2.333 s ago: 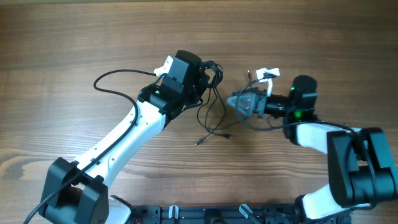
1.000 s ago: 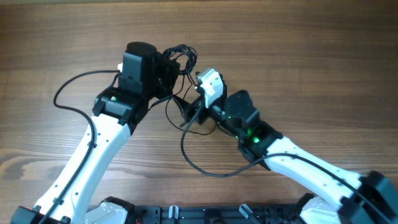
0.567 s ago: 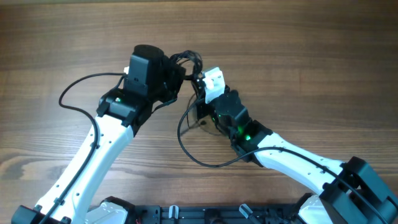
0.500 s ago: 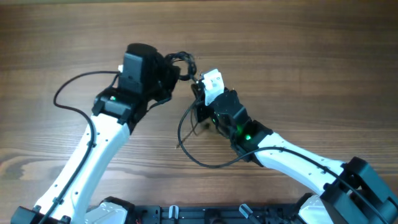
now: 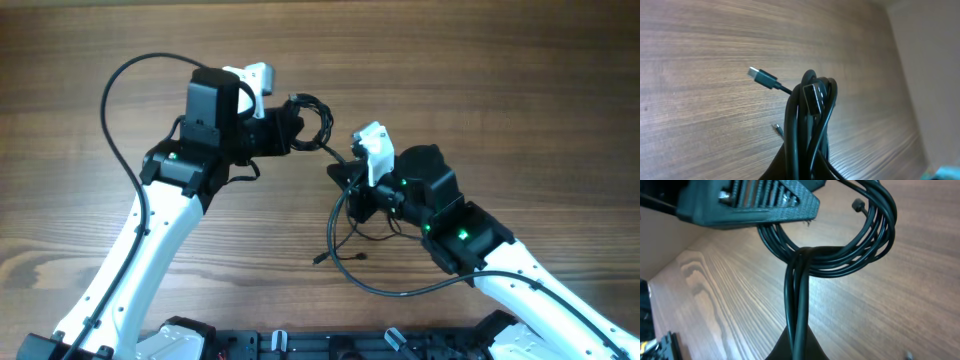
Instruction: Untangle cables
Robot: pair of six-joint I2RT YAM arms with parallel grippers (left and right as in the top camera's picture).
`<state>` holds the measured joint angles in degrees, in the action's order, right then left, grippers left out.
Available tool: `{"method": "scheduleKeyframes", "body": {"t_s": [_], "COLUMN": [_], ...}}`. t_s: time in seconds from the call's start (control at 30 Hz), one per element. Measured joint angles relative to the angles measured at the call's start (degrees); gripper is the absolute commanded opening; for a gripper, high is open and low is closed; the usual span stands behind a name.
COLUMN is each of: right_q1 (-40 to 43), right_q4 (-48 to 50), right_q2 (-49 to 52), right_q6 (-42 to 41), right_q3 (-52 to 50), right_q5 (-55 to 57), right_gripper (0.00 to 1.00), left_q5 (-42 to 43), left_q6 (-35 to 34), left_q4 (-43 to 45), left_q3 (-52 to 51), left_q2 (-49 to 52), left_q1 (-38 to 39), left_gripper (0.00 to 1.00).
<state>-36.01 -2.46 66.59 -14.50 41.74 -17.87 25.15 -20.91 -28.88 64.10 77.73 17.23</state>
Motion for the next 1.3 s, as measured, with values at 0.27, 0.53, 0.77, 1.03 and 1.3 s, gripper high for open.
{"method": "scheduleKeyframes", "body": {"t_s": [0.27, 0.53, 0.77, 1.03, 1.3], "right_q1": [4.6, 4.6, 4.6, 5.8, 7.2], "right_q4": [0.7, 1.4, 1.3, 1.9, 0.2], "right_q2": [-2.2, 1.9, 5.1, 5.4, 1.6], "right_q6": [-1.4, -2.0, -2.9, -11.2, -13.6], "right_q3": [0.0, 0.0, 0.0, -0.3, -0.5], "right_q5": [-6.8, -6.8, -5.5, -3.3, -5.3], "right_gripper": [0.04, 0.04, 0.04, 0.67, 1.0], "left_q5": [1.8, 1.1, 2.4, 4.8, -1.6], "left_q6": [9.3, 10.2, 11.5, 16.2, 13.2], "left_q4": [-1.0, 0.8, 0.8, -3.1, -1.2], "left_q3": [0.0, 0.0, 0.0, 0.4, 0.4], "left_q2": [0.0, 0.0, 0.1, 0.0, 0.0], "left_q1": [2.1, 9.2, 9.7, 9.6, 9.7], "left_gripper": [0.04, 0.04, 0.04, 0.04, 0.04]}}
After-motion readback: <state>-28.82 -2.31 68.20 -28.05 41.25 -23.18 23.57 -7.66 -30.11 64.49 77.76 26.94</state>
